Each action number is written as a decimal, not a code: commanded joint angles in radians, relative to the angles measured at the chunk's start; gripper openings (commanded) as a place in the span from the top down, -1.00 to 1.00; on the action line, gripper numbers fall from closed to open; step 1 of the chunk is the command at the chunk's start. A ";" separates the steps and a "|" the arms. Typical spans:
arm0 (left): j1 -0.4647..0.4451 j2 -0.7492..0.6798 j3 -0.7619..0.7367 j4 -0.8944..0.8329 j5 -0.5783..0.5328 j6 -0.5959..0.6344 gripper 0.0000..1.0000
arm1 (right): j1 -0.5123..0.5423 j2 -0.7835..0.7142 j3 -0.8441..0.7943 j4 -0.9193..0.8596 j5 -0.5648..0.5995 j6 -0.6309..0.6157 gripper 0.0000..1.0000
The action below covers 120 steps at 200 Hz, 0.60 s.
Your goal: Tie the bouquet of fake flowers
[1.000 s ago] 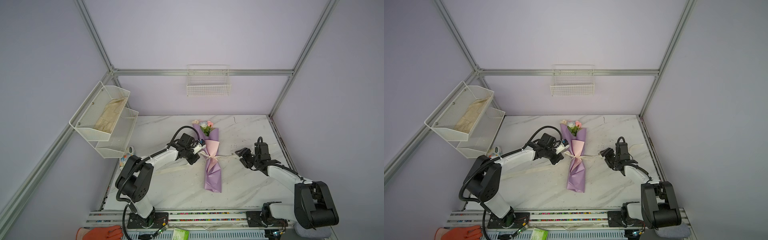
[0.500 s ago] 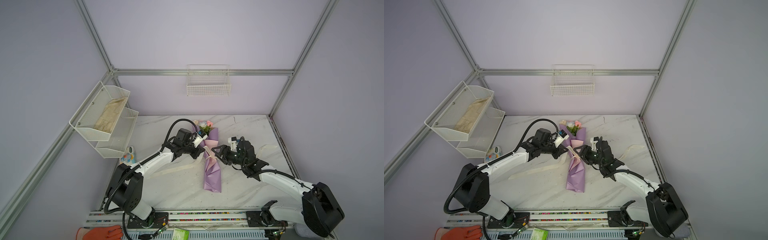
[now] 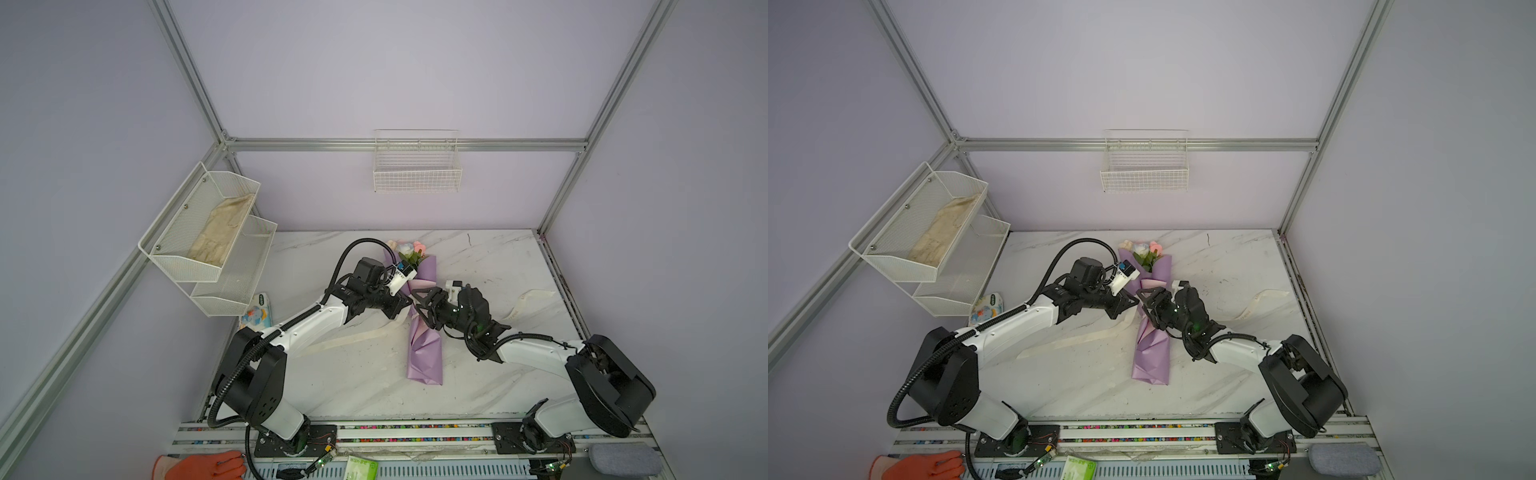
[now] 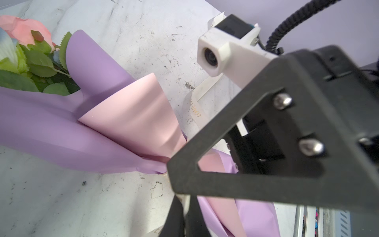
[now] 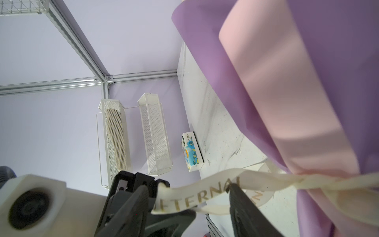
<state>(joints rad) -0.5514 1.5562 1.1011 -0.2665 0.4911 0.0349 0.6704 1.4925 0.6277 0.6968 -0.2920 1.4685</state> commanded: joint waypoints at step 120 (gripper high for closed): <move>0.001 -0.083 -0.269 0.116 -0.020 0.161 -0.38 | 0.011 -0.057 -0.021 -0.016 0.012 -0.016 0.82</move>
<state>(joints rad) -0.5568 1.5021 0.9123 -0.2543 0.4530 0.1097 0.6754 1.4380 0.5781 0.6983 -0.2607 1.4391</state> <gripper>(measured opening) 0.676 0.085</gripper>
